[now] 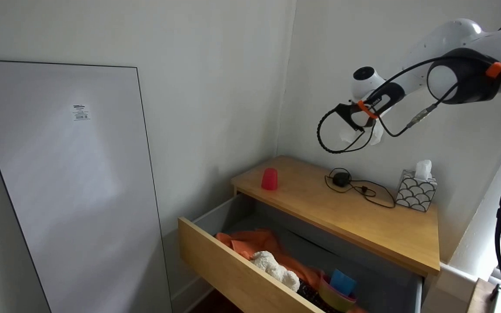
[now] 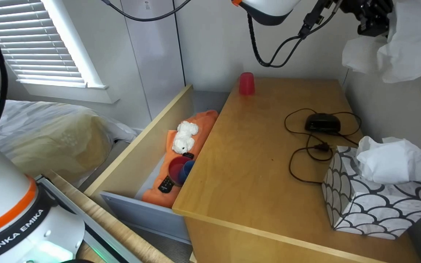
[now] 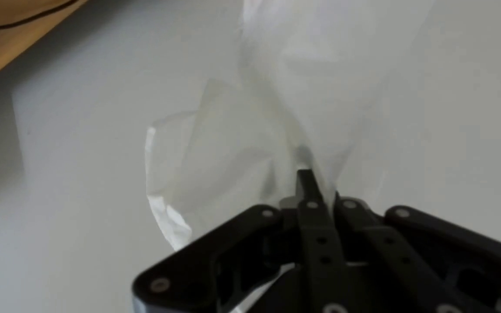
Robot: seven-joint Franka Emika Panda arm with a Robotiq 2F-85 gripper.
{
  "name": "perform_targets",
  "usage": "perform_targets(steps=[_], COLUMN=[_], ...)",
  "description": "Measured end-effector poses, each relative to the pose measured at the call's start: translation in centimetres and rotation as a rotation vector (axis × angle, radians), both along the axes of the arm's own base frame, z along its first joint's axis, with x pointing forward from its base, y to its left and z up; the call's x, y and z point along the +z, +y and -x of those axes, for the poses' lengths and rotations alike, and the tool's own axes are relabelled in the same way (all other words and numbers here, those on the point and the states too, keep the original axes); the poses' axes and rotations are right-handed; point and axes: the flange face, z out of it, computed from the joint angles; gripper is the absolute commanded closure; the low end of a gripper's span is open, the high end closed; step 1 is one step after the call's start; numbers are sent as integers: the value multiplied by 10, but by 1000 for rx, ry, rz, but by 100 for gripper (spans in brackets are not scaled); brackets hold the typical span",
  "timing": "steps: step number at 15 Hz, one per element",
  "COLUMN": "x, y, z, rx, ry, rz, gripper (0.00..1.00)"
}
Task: Use the tissue to clean the wall
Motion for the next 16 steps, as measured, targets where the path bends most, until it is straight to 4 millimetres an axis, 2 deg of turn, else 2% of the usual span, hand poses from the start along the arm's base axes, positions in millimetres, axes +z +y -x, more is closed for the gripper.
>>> perform_targets(steps=[12, 16], x=[8, 5], y=[-32, -31], z=[-24, -26], rx=[-54, -66], ry=[-54, -63], rz=[158, 168], gripper=[100, 100])
